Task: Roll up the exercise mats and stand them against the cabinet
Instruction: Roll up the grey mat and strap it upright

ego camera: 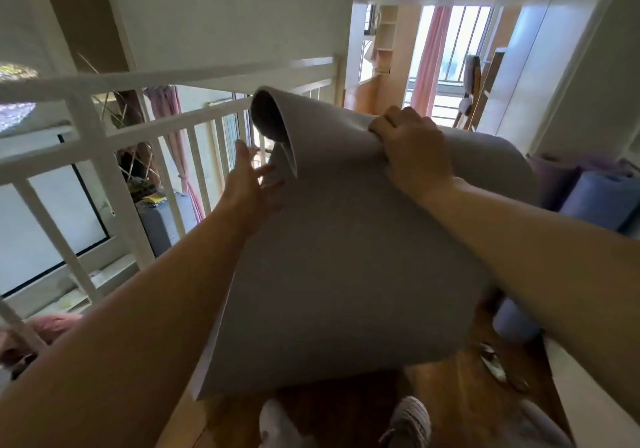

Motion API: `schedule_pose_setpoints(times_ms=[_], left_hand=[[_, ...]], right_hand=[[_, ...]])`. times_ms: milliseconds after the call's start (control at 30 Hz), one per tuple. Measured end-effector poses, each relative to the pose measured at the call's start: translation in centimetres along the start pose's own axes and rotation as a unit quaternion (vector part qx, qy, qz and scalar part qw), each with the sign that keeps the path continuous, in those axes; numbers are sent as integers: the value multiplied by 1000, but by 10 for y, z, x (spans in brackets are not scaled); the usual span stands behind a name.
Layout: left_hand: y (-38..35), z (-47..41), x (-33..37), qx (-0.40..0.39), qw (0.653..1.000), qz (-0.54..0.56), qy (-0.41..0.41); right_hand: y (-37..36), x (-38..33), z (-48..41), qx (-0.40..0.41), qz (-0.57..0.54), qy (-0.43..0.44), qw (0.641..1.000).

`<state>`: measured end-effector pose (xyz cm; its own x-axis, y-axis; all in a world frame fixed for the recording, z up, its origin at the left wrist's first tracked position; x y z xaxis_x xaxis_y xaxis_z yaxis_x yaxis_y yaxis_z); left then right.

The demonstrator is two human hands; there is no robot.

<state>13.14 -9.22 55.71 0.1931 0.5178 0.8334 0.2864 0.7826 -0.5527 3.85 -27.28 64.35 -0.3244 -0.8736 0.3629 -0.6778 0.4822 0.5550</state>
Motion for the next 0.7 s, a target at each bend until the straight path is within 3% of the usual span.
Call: schedule_pose_setpoints(times_ms=[100,200,267,300,367,400,467,500,600,700], left_hand=[[12,8,18,94,992,-16,-86],[13,31,39,112,969,-89,-199],[2,51,50,65,924,-275,-258],[-6,57,46,16,876,-413,-249],[-12,66,16,-110,766,-624,-109],[-7,75,0,-161,731,-663,-3],[1,100,-17,-205,697,-667,165],[4,109,-21,-218,671,-679,202],[11,131,-32,-247,593,-734,218],[15,149,-43,-276,589,-737,184]], right_hand=[[11,-16,19,13,-12,17,1000],[12,-42,58,-5,-26,41,999],[14,-57,82,-18,-34,46,998],[16,-62,92,-24,-38,46,998],[23,-70,109,-30,-42,45,998],[27,-75,117,-35,-42,50,997],[37,-87,135,-51,-57,69,995],[43,-94,143,-60,-75,79,992],[58,-107,164,-137,-136,120,974],[65,-104,178,-271,-239,137,922]])
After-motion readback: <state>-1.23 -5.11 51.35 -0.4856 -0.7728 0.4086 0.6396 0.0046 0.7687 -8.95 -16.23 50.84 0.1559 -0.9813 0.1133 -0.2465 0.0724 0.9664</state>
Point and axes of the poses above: each hand's wrist, its own z-axis away from the middle knuckle, its own y-axis out of the back of the hand, x = y × z, the point moved 7 cm from there along -z, towards the middle knuckle, and after that the axes turned 12 degrees about z, right-handed, at the moved point
